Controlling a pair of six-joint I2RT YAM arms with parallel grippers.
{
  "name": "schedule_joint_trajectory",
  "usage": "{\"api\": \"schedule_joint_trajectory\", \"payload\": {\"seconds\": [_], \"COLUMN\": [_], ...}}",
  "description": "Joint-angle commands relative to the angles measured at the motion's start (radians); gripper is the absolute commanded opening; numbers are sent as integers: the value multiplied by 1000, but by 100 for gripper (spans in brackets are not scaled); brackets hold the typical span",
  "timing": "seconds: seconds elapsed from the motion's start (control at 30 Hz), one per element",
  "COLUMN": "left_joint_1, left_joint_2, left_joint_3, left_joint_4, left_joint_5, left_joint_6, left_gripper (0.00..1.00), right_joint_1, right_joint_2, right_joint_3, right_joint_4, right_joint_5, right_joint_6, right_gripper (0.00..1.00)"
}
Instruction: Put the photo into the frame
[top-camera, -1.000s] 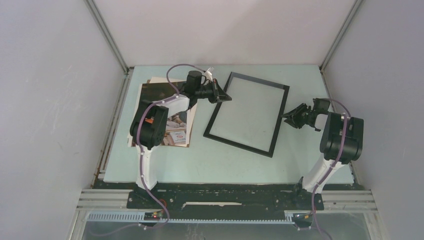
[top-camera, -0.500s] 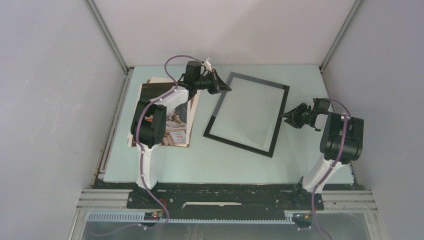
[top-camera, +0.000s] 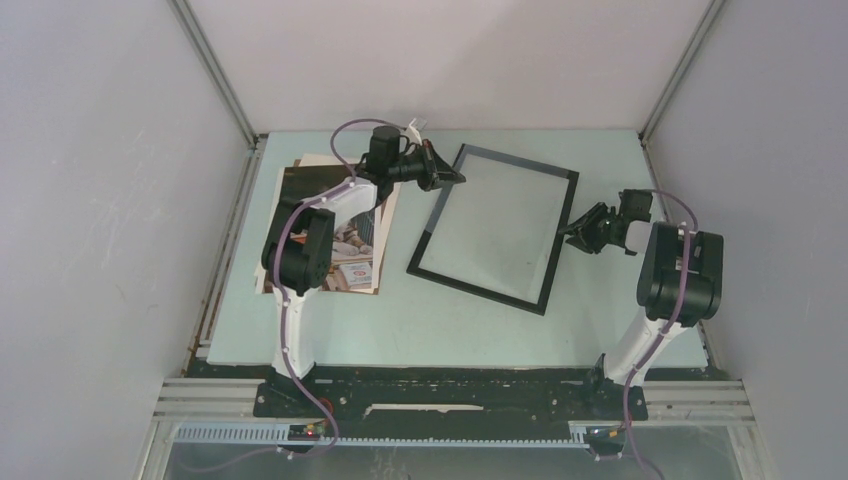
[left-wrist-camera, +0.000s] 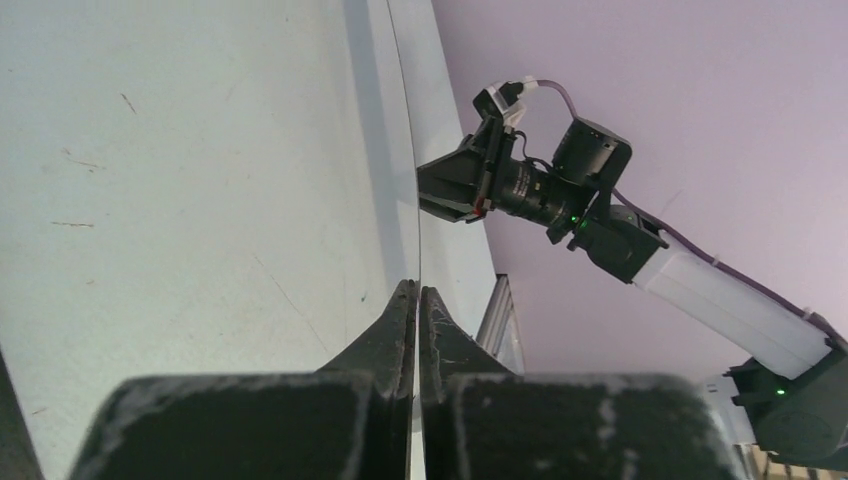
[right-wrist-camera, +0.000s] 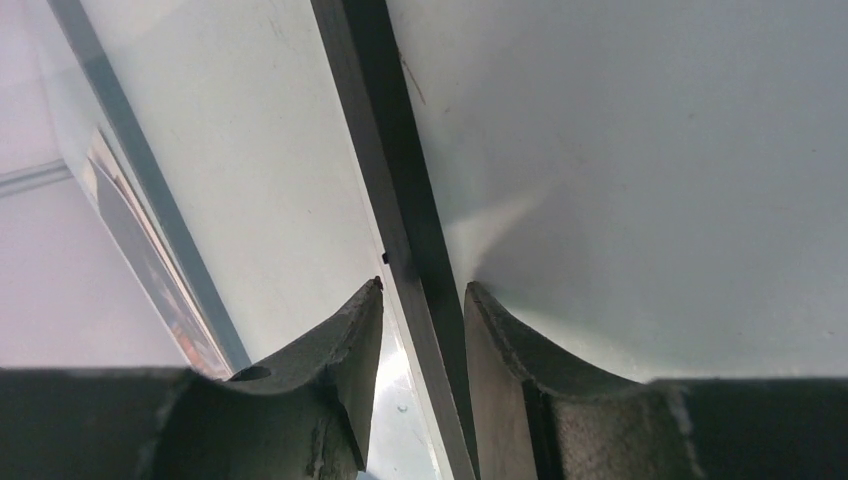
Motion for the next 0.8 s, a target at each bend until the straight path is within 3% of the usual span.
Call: {"api": "schedule_joint_trajectory", "payload": {"seconds": [0.0,0.17,0.27,0.53,0.77], "left_joint_1": [5,3,-1,-45,-54], "left_joint_2": [-12,-3,31,91,85], "left_joint_3": [-34,0,52,196,233], "left_joint_4": [132,-59,-157,-405,-472], "left_joint_5": [54,-27,-61,-165,-217], "left_joint_6": [-89,48,110,271,324], "left_gripper": [0,32,40,43,25], "right_joint_1": [32,40,41,34,34], "right_joint_2": [1,5,10,19,21], "right_joint_3": [22,22,22,21,20], "right_joint_4": [-82,-80,-73,-56,-53], "right_joint_5": [74,86,79,60,57], "right_joint_6": [-53,-48,-44,-35,-34], "right_gripper": [44,44,44,44,44]}}
